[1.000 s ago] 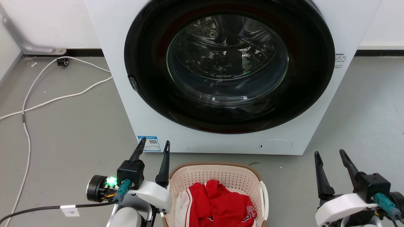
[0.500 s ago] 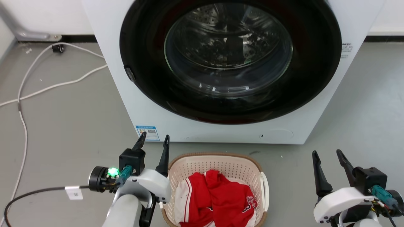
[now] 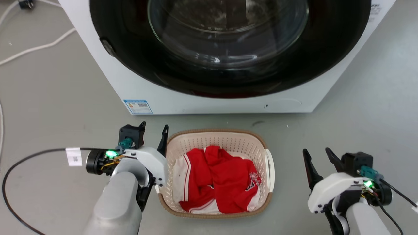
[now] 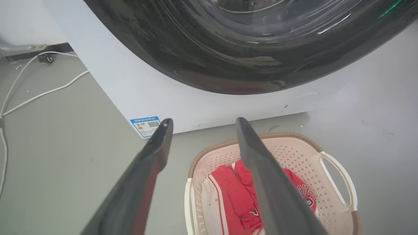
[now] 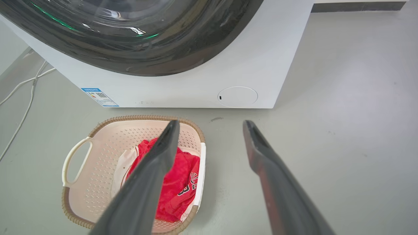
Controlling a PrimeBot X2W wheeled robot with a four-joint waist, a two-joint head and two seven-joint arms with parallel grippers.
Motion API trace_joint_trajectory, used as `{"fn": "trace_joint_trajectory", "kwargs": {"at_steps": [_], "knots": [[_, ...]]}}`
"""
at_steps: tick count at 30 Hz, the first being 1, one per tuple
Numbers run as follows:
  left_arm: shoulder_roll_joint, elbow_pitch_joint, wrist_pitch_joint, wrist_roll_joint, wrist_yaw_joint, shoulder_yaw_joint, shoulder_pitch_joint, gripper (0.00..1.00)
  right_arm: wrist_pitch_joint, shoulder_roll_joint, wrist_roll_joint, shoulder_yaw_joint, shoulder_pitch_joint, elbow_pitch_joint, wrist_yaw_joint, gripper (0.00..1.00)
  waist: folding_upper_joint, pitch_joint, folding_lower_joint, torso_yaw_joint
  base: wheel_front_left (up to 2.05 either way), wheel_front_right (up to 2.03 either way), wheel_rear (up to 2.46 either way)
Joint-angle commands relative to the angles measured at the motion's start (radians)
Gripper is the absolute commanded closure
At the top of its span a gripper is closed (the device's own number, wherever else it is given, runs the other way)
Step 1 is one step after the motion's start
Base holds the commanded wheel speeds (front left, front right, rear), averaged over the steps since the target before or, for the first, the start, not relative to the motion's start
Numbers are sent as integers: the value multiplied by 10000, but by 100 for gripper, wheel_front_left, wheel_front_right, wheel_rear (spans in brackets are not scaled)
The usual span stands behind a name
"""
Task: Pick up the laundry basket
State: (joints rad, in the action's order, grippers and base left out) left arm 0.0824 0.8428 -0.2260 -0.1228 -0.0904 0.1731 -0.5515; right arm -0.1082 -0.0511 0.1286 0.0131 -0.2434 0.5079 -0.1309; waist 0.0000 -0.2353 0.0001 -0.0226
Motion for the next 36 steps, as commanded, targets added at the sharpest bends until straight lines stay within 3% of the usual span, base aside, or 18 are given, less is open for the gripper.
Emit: {"fn": "trace_joint_trajectory", "kwargs": {"at_steps": [1, 18, 36], "knots": [[55, 285, 68, -73, -57, 23, -290, 0, -56, 9, 78, 99, -352, 313, 3, 0, 0, -492, -1, -158, 0, 0, 0], [506, 2944, 892, -661, -347, 191, -2052, 0, -790, 11, 1354, 1844, -3163, 3900, 3, 0, 0, -2922, -1, -399, 0, 0, 0], [1022, 3769, 1472, -1409, -408, 740, -3429, 0, -1096, 13, 2719, 3666, -5272, 5719, 3, 0, 0, -4875, -1, -660, 0, 0, 0]]}}
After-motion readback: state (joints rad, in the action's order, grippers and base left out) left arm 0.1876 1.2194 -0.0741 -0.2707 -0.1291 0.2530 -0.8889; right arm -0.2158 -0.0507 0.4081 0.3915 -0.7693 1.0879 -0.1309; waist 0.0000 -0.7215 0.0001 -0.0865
